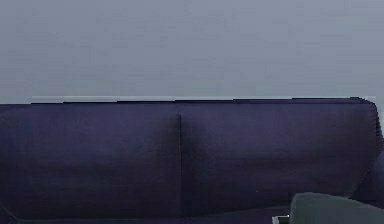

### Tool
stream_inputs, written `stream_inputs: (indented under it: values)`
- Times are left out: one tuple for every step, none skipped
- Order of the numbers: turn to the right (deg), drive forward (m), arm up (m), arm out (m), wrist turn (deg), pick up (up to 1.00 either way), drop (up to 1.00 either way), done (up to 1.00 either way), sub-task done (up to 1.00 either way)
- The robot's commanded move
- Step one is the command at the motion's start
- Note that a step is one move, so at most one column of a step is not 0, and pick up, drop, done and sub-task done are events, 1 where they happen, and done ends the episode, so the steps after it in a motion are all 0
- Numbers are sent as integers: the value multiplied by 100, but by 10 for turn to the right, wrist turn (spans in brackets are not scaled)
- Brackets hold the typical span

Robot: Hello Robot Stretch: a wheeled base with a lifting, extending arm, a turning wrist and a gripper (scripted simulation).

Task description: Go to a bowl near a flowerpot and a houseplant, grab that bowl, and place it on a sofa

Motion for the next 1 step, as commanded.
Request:
stream_inputs:
  values:
    - [0,0,-24,0,0,0,0,0,0]
